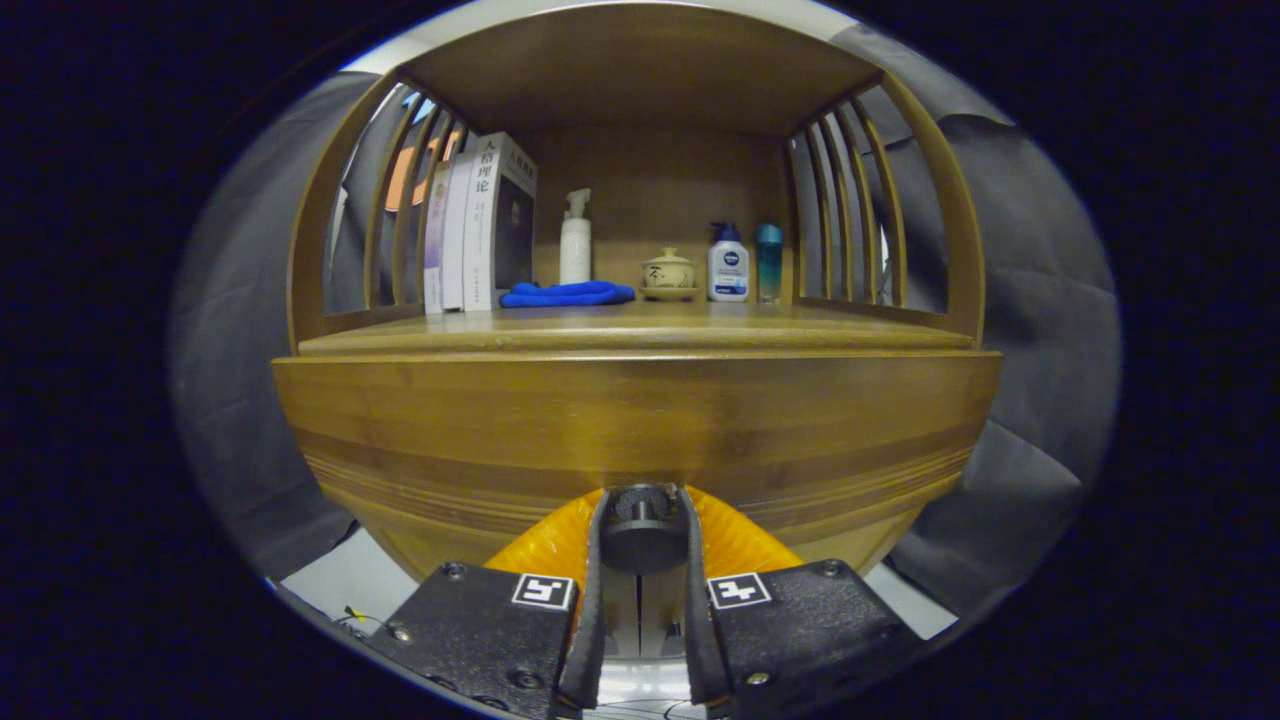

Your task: Pull open the drawer, take out the items inside it, and place them on the countertop above the cabinet.

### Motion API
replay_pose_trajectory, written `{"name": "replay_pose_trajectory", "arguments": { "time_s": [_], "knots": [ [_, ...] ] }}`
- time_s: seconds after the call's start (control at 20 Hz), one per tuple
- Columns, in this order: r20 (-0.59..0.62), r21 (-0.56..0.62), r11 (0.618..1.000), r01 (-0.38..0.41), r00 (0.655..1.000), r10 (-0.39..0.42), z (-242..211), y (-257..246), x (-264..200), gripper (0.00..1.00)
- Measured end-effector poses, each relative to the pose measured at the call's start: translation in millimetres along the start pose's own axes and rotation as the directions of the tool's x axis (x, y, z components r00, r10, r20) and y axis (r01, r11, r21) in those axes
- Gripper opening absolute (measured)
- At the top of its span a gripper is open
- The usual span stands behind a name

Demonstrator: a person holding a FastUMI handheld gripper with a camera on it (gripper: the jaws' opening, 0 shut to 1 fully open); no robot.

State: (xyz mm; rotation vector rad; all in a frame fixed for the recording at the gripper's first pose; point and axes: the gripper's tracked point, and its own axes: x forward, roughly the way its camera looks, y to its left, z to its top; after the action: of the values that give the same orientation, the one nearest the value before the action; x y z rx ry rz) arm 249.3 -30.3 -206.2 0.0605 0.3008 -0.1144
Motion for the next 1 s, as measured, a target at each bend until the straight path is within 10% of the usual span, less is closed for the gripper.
{"name": "replay_pose_trajectory", "arguments": {
  "time_s": [1.0],
  "knots": [
    [0.01,-0.002,1.0,-0.011,1.0,0.011,-45.8,-11.4,-125.0,0.35]
  ]
}}
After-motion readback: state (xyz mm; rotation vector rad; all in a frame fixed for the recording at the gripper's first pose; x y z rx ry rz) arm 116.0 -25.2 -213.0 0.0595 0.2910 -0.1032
